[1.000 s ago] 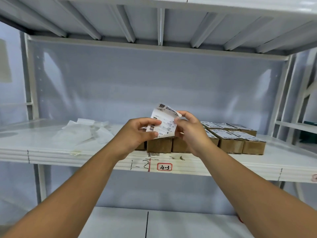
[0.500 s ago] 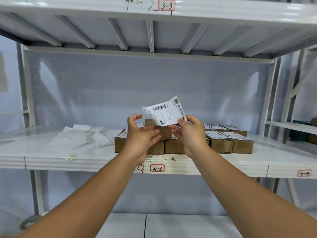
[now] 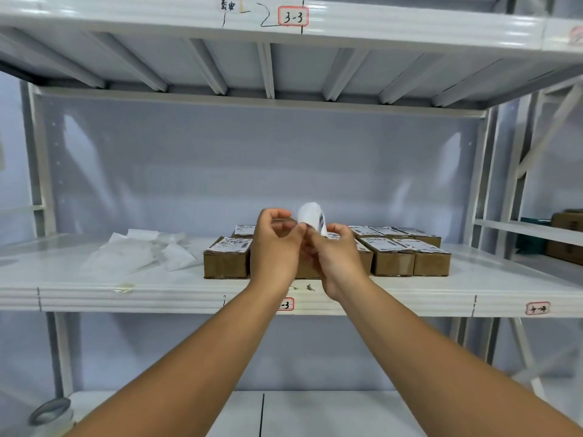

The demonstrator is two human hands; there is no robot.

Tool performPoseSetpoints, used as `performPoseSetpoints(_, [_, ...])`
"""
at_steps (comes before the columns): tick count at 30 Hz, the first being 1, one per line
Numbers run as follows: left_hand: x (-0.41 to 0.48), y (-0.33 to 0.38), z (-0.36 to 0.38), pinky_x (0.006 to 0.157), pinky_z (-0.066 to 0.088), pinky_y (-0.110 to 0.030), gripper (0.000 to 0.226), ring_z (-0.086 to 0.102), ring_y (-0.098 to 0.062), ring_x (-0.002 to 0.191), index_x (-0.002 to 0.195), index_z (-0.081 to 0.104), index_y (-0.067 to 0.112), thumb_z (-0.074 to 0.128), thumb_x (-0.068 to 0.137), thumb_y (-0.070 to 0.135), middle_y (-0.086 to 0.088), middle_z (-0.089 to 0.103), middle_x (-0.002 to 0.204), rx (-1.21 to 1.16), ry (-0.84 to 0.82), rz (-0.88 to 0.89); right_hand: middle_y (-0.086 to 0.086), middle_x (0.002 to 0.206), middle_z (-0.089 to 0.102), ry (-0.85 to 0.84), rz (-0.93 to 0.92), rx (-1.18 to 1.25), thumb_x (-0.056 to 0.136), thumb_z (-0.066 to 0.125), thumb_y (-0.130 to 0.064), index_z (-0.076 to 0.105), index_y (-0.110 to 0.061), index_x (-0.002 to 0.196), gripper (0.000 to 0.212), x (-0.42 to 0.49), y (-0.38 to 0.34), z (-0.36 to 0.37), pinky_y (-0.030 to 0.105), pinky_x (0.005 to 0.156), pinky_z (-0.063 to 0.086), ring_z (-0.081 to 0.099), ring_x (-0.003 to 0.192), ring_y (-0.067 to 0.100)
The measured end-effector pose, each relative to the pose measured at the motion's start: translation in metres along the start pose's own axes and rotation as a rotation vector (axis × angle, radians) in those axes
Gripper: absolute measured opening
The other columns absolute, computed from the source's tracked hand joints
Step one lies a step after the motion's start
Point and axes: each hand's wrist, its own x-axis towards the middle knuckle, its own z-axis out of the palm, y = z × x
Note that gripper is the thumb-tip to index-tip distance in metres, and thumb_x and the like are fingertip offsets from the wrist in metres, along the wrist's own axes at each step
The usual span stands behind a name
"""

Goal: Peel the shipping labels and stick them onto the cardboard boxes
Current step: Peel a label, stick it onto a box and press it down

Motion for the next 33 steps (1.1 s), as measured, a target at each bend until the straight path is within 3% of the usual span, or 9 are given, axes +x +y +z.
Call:
performPoseSetpoints(4, [0.001,0.004,0.002,0.060,0.043,-0.026,0.016,0.055,-0.010,0.063,0.078,0.056,0.021,0.054,0.089,0.009,0.005,0.060,0.078,-0.062,0.127,-0.035,0.009,0.085,0.065,-0.008,0.036,-0.075,0.084,0.070,-0.013,0.036,-0.019,0.122,0.051,-0.001,0.006,-0.001,0.034,0.073,0.056,0.057,0.059,0.016])
performPoseSetpoints(10, [0.013,0.009,-0.012,0.043,0.047,-0.020,0.014,0.056,-0.004,0.041,0.083,0.052,0.017,0.049,0.095,0.009,-0.005,0.064,0.085,-0.239,0.193,-0.188,0.006,0.101,0.063,0.139,-0.034,-0.181,0.087,0.064,-0.010,0.026,-0.031,0.132,0.063,0.014,0.005,-0.014,0.031,0.073,0.052,0.062,0.076,0.020])
performPoseSetpoints(13, [0.020,0.013,-0.020,0.044,0.048,-0.018,0.013,0.063,-0.008,0.050,0.082,0.053,0.014,0.053,0.095,0.018,-0.003,0.066,0.085,-0.230,0.149,-0.223,0.005,0.114,0.056,0.073,-0.156,-0.454,0.083,0.070,-0.011,0.039,-0.031,0.109,0.046,0.019,-0.002,-0.018,0.034,0.080,0.051,0.061,0.095,0.021])
performPoseSetpoints(16, [0.027,0.017,-0.025,0.049,0.051,-0.022,0.019,0.063,-0.014,0.056,0.083,0.056,0.011,0.057,0.093,0.027,-0.006,0.066,0.083,-0.181,0.086,-0.243,0.009,0.109,0.060,-0.005,-0.294,-0.669,0.083,0.068,-0.007,0.044,-0.025,0.074,0.031,0.022,-0.014,-0.016,0.026,0.060,0.045,0.061,0.086,0.020])
performPoseSetpoints(19, [0.035,0.021,-0.028,0.050,0.048,-0.024,0.026,0.056,-0.014,0.052,0.079,0.058,0.011,0.058,0.092,0.033,-0.005,0.062,0.073,-0.060,0.062,-0.228,0.003,0.097,0.066,-0.156,-0.312,-0.713,0.086,0.064,-0.002,0.054,-0.021,0.069,0.028,0.025,-0.024,-0.011,0.036,0.068,0.052,0.063,0.080,0.021])
performPoseSetpoints(25, [0.058,0.027,-0.029,0.055,0.045,-0.026,0.007,0.050,-0.012,0.054,0.087,0.055,0.015,0.061,0.091,0.018,-0.006,0.058,0.078,0.021,0.007,-0.152,-0.005,0.098,0.066,-0.202,-0.348,-0.602,0.087,0.061,0.003,0.069,-0.027,0.088,0.031,0.042,-0.031,0.002,0.020,0.070,0.050,0.061,0.080,0.012])
performPoseSetpoints(28, [0.070,0.023,-0.031,0.049,0.042,-0.019,0.035,0.051,-0.011,0.063,0.108,0.035,0.020,0.061,0.088,0.008,-0.004,0.058,0.090,0.091,-0.052,-0.057,-0.002,0.093,0.065,-0.187,-0.266,-0.445,0.085,0.058,0.012,0.067,-0.016,0.100,0.033,0.054,-0.035,0.007,0.026,0.078,0.053,0.062,0.083,0.017])
performPoseSetpoints(31, [0.080,0.019,-0.032,0.051,0.045,-0.017,0.033,0.054,-0.009,0.077,0.098,0.033,0.021,0.059,0.089,0.004,0.006,0.055,0.094,0.247,-0.113,0.123,0.001,0.097,0.066,-0.164,-0.184,-0.333,0.086,0.056,0.012,0.067,-0.013,0.101,0.031,0.069,-0.037,0.013,0.030,0.077,0.052,0.062,0.080,0.020])
performPoseSetpoints(33, [0.084,0.015,-0.032,0.063,0.053,-0.029,0.024,0.058,-0.010,0.084,0.087,0.042,0.020,0.057,0.090,0.002,0.009,0.055,0.096,0.254,-0.202,0.143,0.006,0.101,0.066,-0.181,-0.141,-0.265,0.087,0.054,0.013,0.066,-0.010,0.106,0.033,0.078,-0.038,0.015,0.027,0.070,0.050,0.060,0.072,0.018])
